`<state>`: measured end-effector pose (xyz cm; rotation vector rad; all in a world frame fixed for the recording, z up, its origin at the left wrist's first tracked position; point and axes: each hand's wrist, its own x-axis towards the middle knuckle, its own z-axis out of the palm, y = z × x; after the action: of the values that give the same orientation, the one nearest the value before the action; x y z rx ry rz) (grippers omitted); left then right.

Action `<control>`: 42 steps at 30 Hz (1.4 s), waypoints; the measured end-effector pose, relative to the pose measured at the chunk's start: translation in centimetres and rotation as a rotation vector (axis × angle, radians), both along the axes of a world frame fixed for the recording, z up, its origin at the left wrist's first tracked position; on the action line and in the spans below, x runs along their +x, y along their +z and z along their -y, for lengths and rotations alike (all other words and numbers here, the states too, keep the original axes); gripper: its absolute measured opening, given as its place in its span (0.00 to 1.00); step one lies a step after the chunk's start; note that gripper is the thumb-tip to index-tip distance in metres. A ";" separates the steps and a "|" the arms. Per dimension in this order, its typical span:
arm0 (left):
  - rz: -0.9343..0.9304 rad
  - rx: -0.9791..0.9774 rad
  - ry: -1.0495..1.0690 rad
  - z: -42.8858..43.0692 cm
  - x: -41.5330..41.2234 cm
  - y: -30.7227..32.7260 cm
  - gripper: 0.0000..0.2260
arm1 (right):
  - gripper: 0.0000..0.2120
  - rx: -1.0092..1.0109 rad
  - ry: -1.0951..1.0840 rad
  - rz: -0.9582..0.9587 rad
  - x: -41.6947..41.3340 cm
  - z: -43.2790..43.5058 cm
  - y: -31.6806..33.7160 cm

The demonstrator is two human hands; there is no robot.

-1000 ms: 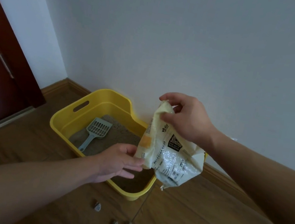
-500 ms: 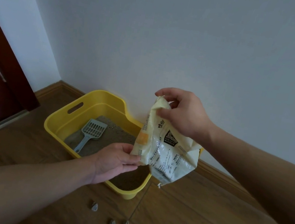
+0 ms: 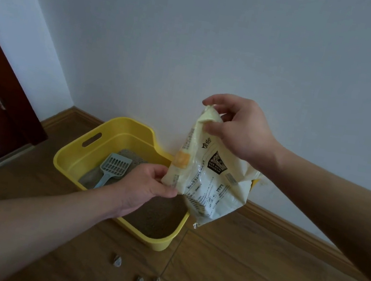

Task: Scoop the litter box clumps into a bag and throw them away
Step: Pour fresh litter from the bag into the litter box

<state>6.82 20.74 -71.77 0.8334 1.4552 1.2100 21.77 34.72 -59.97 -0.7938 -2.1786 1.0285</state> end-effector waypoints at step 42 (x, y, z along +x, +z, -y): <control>-1.267 0.514 -0.191 -7.3 8.8 2.7 0.04 | 0.15 -0.012 -0.252 0.011 18.0 -5.8 -4.9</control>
<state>15.60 28.07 -69.11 2.3057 1.9301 0.8888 39.74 40.53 -64.89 -1.0501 -2.0198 0.9113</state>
